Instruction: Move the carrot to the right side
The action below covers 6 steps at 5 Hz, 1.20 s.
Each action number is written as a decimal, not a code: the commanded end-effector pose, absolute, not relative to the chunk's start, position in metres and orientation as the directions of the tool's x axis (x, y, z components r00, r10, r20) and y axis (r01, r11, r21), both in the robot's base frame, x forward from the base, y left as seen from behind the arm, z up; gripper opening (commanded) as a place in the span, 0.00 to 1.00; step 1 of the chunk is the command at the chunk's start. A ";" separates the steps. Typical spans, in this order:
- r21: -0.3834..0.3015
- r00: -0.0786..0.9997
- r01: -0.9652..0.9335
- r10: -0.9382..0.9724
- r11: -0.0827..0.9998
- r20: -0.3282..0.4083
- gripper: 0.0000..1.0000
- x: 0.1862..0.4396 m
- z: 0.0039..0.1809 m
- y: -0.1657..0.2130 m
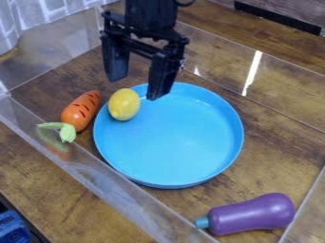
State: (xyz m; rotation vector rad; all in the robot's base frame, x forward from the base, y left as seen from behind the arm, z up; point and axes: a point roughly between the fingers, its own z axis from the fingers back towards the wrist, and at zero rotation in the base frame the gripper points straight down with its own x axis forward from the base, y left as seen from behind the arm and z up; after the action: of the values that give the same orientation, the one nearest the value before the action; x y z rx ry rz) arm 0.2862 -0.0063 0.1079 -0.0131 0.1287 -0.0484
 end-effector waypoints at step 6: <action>-0.027 0.989 0.055 -0.058 0.998 -0.139 1.00 0.288 0.090 0.024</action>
State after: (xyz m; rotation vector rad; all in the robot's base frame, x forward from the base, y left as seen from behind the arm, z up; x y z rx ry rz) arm 0.2824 0.0203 0.0796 -0.0289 0.1820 -0.0654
